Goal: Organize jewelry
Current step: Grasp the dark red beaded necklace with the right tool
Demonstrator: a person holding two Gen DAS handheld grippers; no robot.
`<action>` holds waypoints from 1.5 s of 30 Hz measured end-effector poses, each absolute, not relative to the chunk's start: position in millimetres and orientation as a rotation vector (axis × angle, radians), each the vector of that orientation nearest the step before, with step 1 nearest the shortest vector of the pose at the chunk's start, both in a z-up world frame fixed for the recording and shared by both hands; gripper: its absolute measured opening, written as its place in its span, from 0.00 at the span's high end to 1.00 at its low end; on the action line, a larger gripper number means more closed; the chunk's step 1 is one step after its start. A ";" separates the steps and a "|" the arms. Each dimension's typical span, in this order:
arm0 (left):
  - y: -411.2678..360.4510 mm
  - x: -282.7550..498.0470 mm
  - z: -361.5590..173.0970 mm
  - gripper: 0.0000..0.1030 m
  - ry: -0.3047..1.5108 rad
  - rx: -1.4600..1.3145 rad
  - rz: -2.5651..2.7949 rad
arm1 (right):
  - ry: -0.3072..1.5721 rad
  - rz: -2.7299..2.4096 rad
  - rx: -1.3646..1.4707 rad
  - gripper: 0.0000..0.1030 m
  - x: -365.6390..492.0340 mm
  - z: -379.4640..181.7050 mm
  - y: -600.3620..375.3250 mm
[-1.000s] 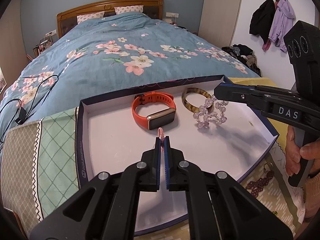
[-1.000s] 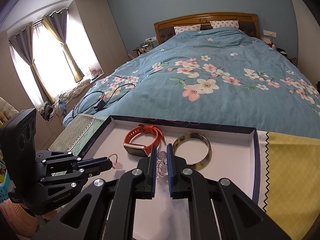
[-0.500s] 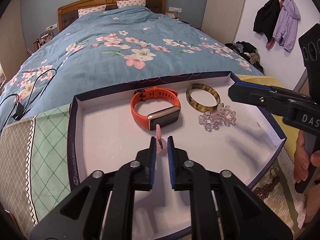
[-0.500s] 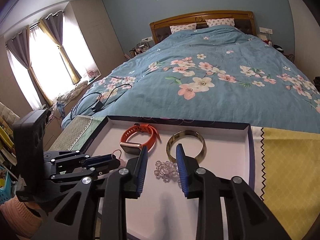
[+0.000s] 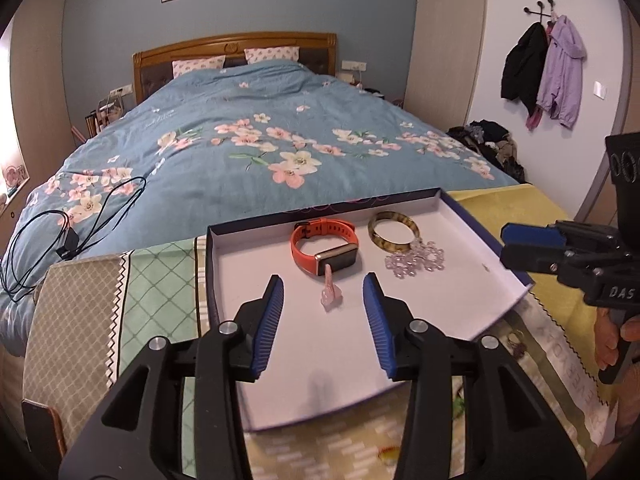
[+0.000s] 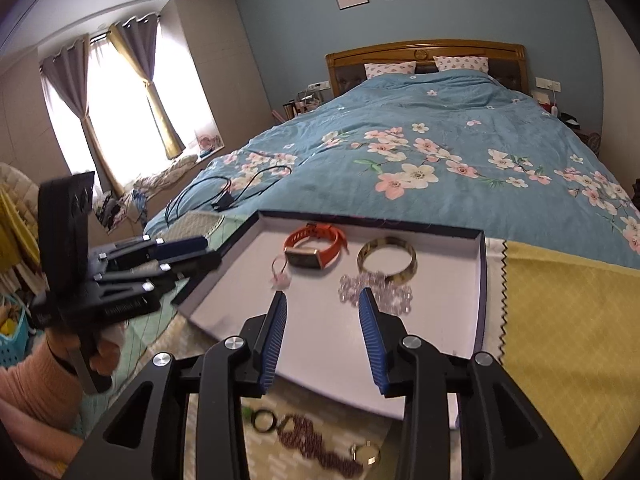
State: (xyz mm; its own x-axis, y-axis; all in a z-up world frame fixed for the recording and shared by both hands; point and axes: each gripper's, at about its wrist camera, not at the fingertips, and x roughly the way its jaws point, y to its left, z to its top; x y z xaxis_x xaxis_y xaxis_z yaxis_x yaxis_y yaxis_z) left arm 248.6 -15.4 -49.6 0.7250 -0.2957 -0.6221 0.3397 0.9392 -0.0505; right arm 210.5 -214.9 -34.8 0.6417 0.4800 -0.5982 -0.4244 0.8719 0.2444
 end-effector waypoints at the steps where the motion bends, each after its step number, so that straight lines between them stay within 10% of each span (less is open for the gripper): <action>1: -13.0 242.3 -48.4 0.58 0.671 0.068 -0.355 | 0.712 0.517 0.072 0.66 204.7 -36.7 -215.1; 17: -1.5 169.9 -84.2 0.57 0.751 0.056 -0.411 | 0.869 0.523 -0.109 0.73 165.4 -90.5 -197.6; 30: -6.3 161.2 -91.6 0.56 0.772 0.062 -0.440 | 0.882 0.529 -0.100 0.98 161.9 -97.0 -196.1; 45: -84.7 146.1 -97.8 0.64 0.817 0.113 -0.782 | 0.809 0.536 0.011 0.99 155.1 -75.7 -207.8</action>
